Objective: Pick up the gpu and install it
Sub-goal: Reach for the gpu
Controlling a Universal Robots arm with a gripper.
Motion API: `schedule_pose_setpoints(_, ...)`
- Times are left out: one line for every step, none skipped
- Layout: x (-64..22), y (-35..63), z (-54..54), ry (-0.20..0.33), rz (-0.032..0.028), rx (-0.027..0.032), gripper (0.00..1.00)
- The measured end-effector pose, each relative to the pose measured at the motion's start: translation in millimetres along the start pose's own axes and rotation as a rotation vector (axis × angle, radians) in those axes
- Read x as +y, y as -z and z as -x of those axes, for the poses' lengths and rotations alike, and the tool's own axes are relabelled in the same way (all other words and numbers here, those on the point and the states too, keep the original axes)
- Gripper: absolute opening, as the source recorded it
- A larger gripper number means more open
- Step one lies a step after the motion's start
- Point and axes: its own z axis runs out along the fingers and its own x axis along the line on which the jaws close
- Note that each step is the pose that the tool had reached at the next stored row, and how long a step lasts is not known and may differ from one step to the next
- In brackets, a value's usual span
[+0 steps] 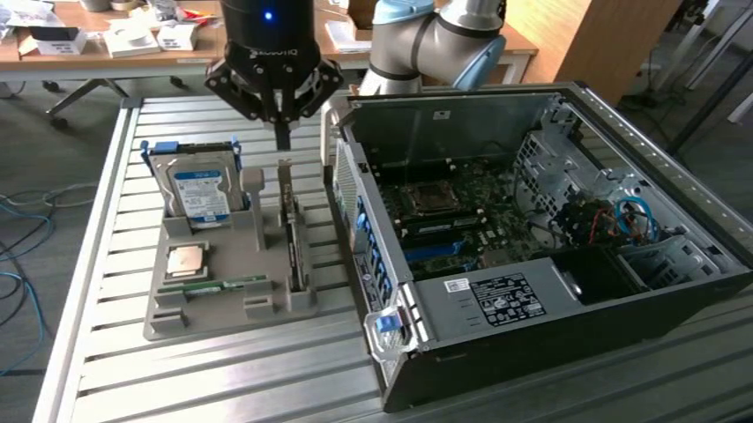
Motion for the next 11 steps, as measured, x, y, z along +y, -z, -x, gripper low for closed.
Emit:
schedule_pose_setpoints(-1.1, 0.1, 0.0, 0.000, 0.0000, 0.0000, 0.11)
schedule_pose_setpoints(-2.2, 0.1, 0.0, 0.000, 0.0000, 0.0000, 0.11)
schedule_pose_setpoints(-3.2, 0.2, -0.2, 0.000, -0.0001, 0.0001, 0.11)
schedule_pose_setpoints(-4.3, 0.2, -0.5, 0.000, 0.0000, 0.0000, 0.11)
schedule_pose_setpoints(-5.4, 0.3, -0.7, 0.000, 0.0000, 0.0000, 0.11)
schedule_pose_setpoints(-6.4, 0.3, -0.8, 0.000, 0.0000, 0.0000, 0.11)
schedule_pose_setpoints(-7.3, 0.4, -0.9, 0.000, -0.0001, 0.0001, 0.11)
schedule_pose_setpoints(-8.3, 0.4, -0.9, 0.000, -0.0001, 0.0001, 0.11)
schedule_pose_setpoints(-9.2, 0.5, -0.9, 0.000, 0.0000, 0.0000, 0.11)
schedule_pose_setpoints(-10.2, 0.5, -1.0, 0.000, 0.0000, 0.0000, 0.11)
schedule_pose_setpoints(-11.1, 0.5, -1.0, 0.000, 0.0000, 0.0000, 0.11)
